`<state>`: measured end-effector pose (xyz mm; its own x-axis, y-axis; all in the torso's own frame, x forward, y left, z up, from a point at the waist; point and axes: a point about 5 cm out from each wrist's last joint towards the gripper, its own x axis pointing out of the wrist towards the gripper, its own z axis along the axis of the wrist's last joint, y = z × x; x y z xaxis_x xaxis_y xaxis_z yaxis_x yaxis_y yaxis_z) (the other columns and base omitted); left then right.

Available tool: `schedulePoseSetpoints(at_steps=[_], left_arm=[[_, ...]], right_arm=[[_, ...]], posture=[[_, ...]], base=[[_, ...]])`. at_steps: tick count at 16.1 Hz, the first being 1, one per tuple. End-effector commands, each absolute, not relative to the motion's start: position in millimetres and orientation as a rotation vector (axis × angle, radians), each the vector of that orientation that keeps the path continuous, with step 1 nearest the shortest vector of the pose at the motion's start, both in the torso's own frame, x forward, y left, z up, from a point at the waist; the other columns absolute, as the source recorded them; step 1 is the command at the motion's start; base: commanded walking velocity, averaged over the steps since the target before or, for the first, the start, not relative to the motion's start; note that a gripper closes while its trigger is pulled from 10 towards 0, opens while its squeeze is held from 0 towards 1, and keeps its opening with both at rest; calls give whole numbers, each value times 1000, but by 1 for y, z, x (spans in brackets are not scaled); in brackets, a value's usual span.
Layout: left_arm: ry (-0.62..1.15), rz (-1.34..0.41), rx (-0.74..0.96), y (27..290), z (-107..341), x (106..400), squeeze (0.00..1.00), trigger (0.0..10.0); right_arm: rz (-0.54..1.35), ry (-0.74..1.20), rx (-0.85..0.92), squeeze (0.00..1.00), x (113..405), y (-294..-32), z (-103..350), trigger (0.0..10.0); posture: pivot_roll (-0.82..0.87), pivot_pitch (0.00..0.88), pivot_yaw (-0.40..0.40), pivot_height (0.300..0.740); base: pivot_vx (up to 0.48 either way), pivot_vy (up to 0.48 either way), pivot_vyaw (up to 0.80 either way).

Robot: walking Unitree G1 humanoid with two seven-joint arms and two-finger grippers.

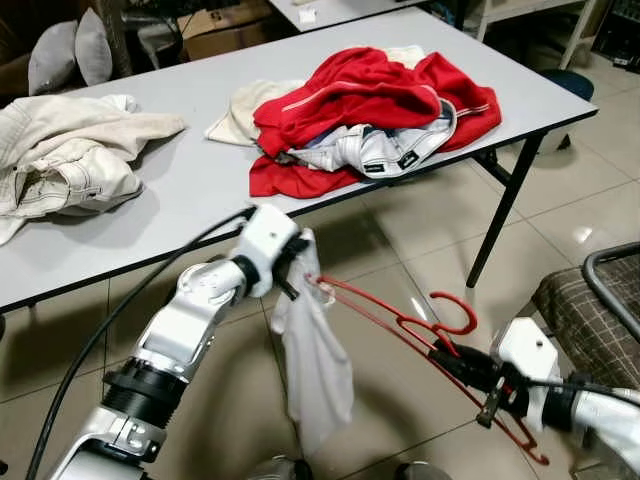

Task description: Hang hanger

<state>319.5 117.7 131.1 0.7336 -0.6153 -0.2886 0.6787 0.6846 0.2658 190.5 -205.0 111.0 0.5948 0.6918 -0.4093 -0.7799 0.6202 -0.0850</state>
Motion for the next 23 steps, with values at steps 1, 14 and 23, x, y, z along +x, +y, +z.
schedulePoseSetpoints(at_steps=[1,14,23], left_arm=[[150,-773,419,117,140,320,0,0],[112,-882,642,122,155,331,0,0],[68,-1091,693,109,165,322,0,0]], right_arm=[[892,355,-266,0,191,-206,112,10000],[1006,515,-346,0,187,-238,127,10000],[962,567,-456,0,199,-258,132,10000]], posture=[[-95,81,116,740],[-102,84,93,740],[-105,85,96,740]], base=[[0,0,0],[0,0,0],[0,0,0]])
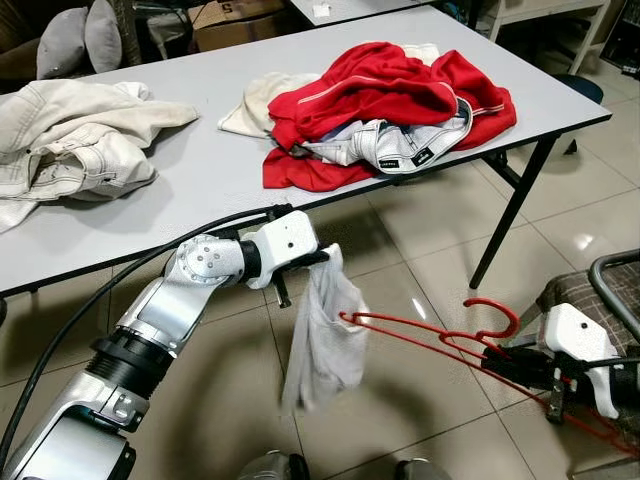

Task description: Hang hanger

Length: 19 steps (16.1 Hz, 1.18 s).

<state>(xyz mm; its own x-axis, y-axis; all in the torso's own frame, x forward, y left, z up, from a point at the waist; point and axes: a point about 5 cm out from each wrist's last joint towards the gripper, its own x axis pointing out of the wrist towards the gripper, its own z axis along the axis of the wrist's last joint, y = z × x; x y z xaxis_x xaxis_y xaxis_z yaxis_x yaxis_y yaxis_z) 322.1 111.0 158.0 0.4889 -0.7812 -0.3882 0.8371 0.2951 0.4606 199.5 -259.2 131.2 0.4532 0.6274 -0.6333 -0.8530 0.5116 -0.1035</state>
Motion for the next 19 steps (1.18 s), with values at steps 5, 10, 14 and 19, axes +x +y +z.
schedulePoseSetpoints(at_steps=[5,10,14,19], left_arm=[[35,-1171,706,99,177,317,0,0],[10,-1175,663,87,183,312,0,0],[39,-1077,676,85,177,319,0,0],[-39,-1143,645,73,192,311,0,0]], right_arm=[[889,602,-517,0,212,-264,125,10000],[857,594,-430,0,219,-252,111,10000],[894,574,-378,0,214,-237,104,10000],[899,616,-367,0,216,-232,92,10000]], posture=[[-98,83,96,740],[-98,76,94,740],[-99,74,97,740],[-98,70,97,740]], base=[[0,0,0],[0,0,0],[0,0,0],[0,0,0]])
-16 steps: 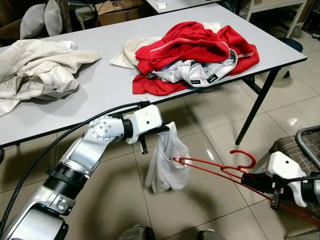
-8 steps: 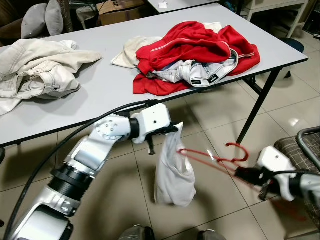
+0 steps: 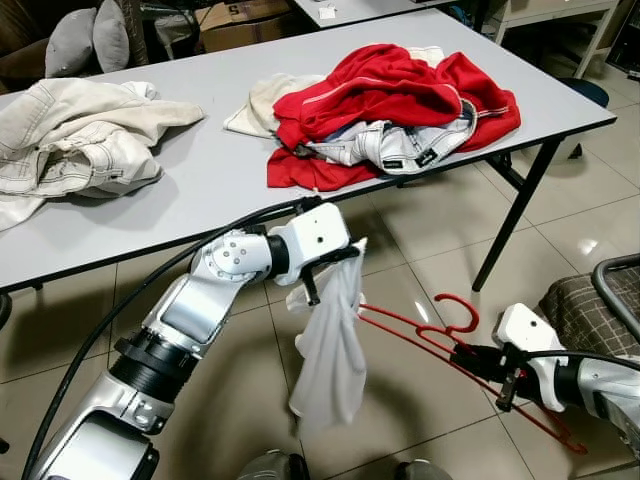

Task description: Hang hanger

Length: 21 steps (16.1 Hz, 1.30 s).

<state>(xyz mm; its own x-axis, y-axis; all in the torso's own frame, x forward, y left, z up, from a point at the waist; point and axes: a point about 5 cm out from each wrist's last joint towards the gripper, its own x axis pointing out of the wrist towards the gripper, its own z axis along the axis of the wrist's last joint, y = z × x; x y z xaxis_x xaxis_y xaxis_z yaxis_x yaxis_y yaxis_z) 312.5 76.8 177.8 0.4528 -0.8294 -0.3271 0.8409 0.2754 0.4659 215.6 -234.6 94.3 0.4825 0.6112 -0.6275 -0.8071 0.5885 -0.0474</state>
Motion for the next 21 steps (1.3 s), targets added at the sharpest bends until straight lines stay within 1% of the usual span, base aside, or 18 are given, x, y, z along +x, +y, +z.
schedulePoseSetpoints(at_steps=[1,4,5,6,11,14,16,18,20,21], left_arm=[[-54,-1159,641,72,195,309,0,0],[-49,-1254,660,72,195,301,0,0],[-26,-1308,672,75,193,296,0,0],[-20,-1326,678,75,193,295,0,0],[-8,-1406,692,72,192,285,0,0],[-63,-1417,693,65,199,282,0,0],[-132,-1371,687,63,213,285,0,0],[-178,-1364,674,63,221,284,0,0],[-214,-1443,637,59,226,274,0,0],[-196,-1468,654,58,222,270,0,0]], right_arm=[[906,633,-372,0,216,-233,90,10000],[911,665,-411,0,217,-239,86,10000],[904,678,-440,0,221,-246,87,10000],[901,677,-448,0,223,-247,88,10000],[926,648,-422,0,230,-244,95,10000],[973,698,-395,0,229,-242,88,10000],[940,788,-319,0,223,-245,71,10000],[930,820,-252,0,217,-244,61,10000],[910,835,-194,0,214,-241,52,10000],[860,813,-98,0,218,-239,50,10000]], posture=[[-98,70,97,740],[-98,70,97,740],[-92,71,91,740],[-93,70,90,740],[-96,71,84,740],[-99,71,83,740],[-96,70,75,740],[-94,70,75,740],[-86,71,71,740],[-71,69,63,740]], base=[[0,0,0],[0,0,0],[0,0,0],[0,0,0],[0,0,0],[0,0,0],[0,0,0],[0,0,0],[0,0,0],[0,0,0]])
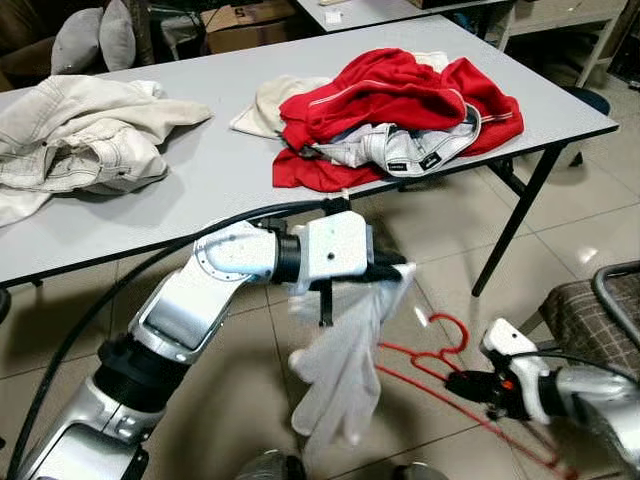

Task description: Hang hanger

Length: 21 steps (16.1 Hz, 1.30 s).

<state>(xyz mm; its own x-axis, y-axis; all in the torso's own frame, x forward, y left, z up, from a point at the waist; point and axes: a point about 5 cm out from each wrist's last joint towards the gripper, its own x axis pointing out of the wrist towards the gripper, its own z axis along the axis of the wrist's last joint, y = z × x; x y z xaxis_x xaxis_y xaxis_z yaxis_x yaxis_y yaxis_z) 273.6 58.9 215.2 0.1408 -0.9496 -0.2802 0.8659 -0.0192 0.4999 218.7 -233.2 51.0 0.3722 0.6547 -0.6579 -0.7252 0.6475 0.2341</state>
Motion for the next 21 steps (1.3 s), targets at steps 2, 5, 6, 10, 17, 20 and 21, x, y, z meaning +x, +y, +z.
schedulePoseSetpoints(at_steps=[2,5,6,10,17,20,21], left_arm=[[-167,-1456,678,61,216,269,0,0],[-129,-1411,697,71,209,270,0,0],[-107,-1389,687,76,204,270,0,0],[-70,-1335,670,76,177,267,0,0],[19,-1337,725,57,113,254,0,0],[62,-1328,697,61,103,253,0,0],[72,-1342,668,64,101,252,0,0]], right_arm=[[723,736,94,0,229,-236,51,10000],[450,638,404,0,246,-242,52,10000],[343,580,576,0,253,-243,53,10000],[223,351,964,0,286,-227,81,10000],[-43,166,1355,0,344,-191,111,10000],[-98,178,1463,0,344,-180,108,10000],[-114,167,1463,0,342,-180,109,10000]], posture=[[-61,69,59,740],[-57,72,61,740],[-54,75,65,740],[-49,78,61,740],[-42,84,52,740],[-38,90,44,740],[-36,95,44,740]], base=[[0,0,0],[0,0,0],[0,0,0],[0,0,0],[0,0,0],[0,0,0],[0,0,0]])
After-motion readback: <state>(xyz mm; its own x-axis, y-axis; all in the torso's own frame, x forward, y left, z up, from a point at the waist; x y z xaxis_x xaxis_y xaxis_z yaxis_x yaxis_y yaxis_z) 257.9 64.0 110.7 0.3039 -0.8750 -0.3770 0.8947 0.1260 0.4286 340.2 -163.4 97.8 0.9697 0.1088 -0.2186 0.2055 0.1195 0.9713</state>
